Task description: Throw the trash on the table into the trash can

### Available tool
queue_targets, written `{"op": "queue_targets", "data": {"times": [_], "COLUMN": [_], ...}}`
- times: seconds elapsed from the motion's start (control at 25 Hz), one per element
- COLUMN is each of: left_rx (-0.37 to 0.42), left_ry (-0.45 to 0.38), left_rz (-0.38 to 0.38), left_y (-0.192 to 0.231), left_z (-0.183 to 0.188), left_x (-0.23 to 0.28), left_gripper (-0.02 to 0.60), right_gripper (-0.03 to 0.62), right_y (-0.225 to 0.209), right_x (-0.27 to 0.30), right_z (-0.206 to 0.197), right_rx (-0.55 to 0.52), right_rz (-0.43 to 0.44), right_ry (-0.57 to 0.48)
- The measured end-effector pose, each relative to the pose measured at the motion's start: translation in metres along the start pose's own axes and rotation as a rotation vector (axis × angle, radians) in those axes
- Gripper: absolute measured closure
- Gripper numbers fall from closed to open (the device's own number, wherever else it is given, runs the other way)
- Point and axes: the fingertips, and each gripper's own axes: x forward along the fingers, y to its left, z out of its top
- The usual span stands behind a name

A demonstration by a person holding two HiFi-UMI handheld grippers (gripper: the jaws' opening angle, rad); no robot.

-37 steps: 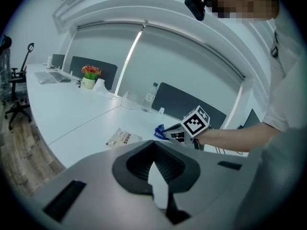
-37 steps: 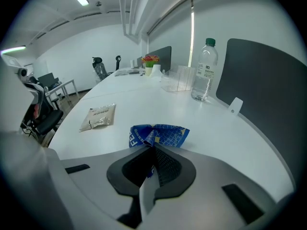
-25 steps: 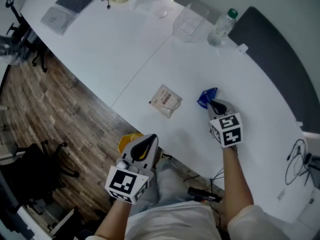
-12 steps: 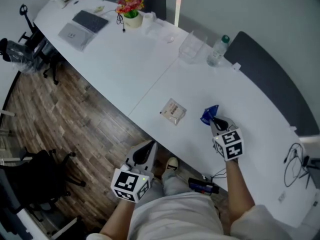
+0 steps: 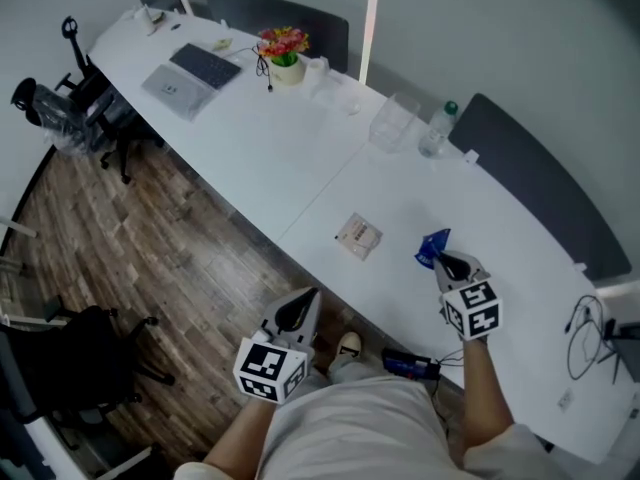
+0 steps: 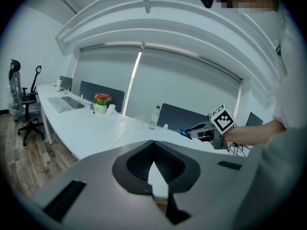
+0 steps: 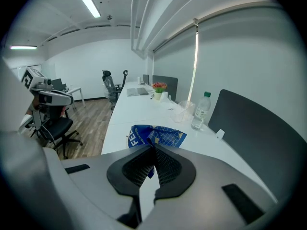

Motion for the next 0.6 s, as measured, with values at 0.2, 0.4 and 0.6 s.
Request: {"op": "queue_targets", "data": {"times": [0.2,0.4,0.6], "left_rx": [-0.006,-0.006,-0.009], "left_ry": [-0.034,-0.059,-0.081], "left_rz": [0.023,0.056,0.126], "left_y": [0.010,0.021,0.040], "left_z": [0.006,0.010,0.011], "left_x": [-0.018,-0.042,-0.080], "left_gripper": [0.580,0.580,0.581], "right_gripper": [0.563,0.563,0.562], "right_y": [0.020,0.048,0.094], "right_x": [-0.006,-0.006,0.006], "right_z": [0.014,0.033,0.052], "right_rx": [-0.022,-0.060,-0.105], "right_rz": [0.015,0.051,0.135], "right_ry": [-0.021,-0.047,-0.070]}}
